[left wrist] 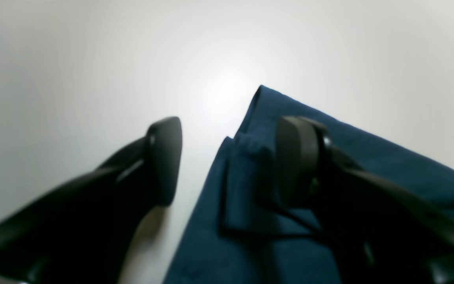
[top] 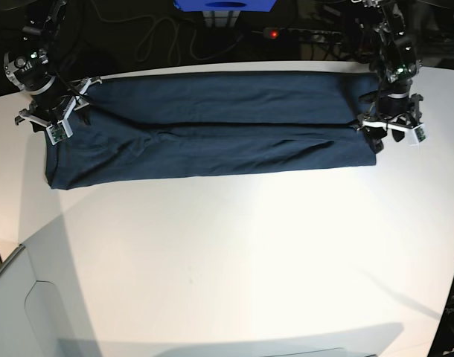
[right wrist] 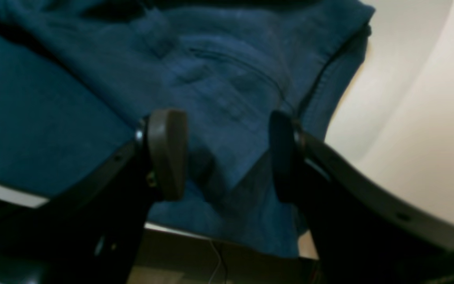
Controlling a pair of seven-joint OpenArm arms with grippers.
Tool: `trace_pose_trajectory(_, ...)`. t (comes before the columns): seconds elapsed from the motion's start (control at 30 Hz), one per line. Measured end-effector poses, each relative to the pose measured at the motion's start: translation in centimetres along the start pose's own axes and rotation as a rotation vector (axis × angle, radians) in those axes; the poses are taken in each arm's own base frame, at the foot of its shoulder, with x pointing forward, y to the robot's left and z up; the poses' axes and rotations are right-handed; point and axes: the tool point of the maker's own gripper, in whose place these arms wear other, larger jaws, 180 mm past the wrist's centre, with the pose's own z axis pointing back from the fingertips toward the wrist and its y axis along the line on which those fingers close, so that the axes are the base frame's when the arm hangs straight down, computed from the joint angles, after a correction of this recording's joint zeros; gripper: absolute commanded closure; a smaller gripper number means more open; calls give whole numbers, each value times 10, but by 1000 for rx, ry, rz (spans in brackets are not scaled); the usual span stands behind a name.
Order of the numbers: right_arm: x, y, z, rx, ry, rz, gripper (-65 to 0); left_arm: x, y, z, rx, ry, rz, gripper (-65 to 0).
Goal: Fold the T-shirt properly
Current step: 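Hold both strip ends with both grippers and adjust the grip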
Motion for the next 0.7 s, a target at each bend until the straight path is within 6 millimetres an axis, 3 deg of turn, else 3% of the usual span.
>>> trace_pose_trajectory(0.13,0,0,0,0,1,0,-311,-2,-12,-3,-31,6,-2,-358)
trace_pose_trajectory(0.4,0,0,0,0,0,1,-311,-10,-4,-6,-12,29,6,-355)
trace_pose_trajectory(0.7,0,-1,0,-1,1,2,-311,-10,-4,-5,-11,29,6,-203)
